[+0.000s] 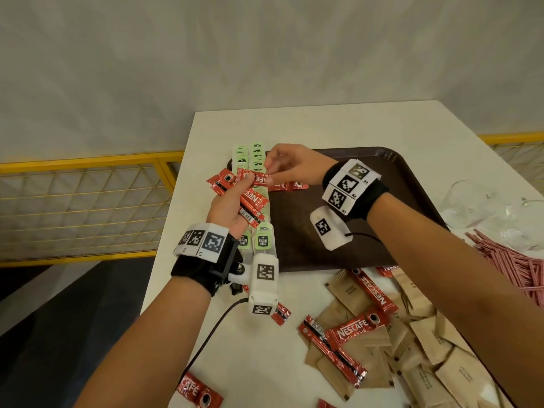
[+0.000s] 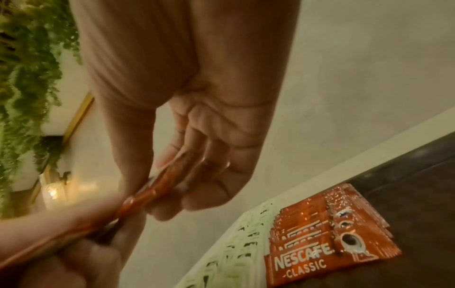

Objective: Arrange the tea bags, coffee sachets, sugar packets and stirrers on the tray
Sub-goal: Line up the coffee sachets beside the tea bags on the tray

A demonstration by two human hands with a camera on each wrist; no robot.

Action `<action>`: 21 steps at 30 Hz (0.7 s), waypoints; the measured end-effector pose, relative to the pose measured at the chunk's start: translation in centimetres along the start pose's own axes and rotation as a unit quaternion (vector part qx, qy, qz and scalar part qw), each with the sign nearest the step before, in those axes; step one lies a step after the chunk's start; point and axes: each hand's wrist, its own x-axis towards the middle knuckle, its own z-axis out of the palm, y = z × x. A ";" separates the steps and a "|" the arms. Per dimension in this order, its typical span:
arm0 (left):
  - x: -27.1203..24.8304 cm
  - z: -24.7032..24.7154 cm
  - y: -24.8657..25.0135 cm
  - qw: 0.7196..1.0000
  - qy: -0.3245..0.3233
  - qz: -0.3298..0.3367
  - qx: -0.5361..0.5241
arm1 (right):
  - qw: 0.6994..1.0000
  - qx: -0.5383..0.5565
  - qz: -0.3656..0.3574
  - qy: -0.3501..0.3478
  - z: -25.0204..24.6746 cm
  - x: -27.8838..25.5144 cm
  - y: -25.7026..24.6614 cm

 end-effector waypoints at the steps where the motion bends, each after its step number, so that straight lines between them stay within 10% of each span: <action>1: 0.0 0.0 -0.1 1.000 -0.003 -0.001 0.003 | 1.000 -0.005 0.018 -0.001 -0.2 0.0 0.0; 8: 0.1 -0.4 -0.5 0.999 0.036 -0.014 -0.004 | 0.992 -0.043 0.113 0.036 -1.7 -0.2 1.1; 15: -0.8 1.2 -0.7 0.997 -0.032 -0.019 0.072 | 0.954 0.287 0.088 0.019 0.1 -0.5 0.0; 21: -0.7 1.4 -0.5 0.997 0.008 0.006 0.076 | 0.960 0.261 0.100 0.014 0.0 -0.3 -0.1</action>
